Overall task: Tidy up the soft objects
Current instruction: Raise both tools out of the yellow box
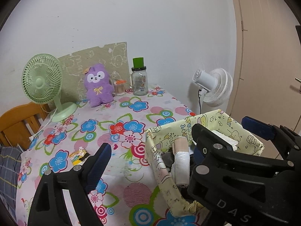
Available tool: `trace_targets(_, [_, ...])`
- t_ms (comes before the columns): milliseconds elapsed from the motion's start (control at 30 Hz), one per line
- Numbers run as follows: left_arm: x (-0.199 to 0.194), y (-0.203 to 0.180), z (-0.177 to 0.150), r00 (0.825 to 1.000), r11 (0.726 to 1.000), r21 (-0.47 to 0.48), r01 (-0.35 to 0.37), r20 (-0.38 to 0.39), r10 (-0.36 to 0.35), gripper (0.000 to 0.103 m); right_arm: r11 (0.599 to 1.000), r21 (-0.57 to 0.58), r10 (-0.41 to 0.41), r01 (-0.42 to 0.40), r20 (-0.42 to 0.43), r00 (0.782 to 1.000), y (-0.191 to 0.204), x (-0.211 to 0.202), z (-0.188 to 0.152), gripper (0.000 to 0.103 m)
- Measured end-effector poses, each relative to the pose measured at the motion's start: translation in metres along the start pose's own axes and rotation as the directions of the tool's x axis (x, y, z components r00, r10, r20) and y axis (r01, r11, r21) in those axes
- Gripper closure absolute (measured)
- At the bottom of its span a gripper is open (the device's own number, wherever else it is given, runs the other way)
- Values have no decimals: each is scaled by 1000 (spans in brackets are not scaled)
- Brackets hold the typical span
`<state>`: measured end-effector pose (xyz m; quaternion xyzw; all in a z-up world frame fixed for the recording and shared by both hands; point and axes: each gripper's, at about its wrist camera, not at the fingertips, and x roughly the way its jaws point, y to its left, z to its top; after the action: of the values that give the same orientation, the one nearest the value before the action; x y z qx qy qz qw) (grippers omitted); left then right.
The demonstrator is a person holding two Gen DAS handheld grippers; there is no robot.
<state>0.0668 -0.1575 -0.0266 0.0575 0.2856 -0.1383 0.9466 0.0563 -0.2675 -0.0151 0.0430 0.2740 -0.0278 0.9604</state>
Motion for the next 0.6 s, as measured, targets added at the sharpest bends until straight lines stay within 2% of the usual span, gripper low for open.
trace_targets(400, [-25, 20, -5, 999, 1000, -25, 0, 36, 1, 0, 1000, -24, 8, -7, 23, 1000, 28, -21, 0, 8])
trace_targets(600, [-37, 29, -7, 999, 1000, -25, -4, 52, 6, 0, 999, -36, 22, -20, 46, 999, 42, -30, 1, 4])
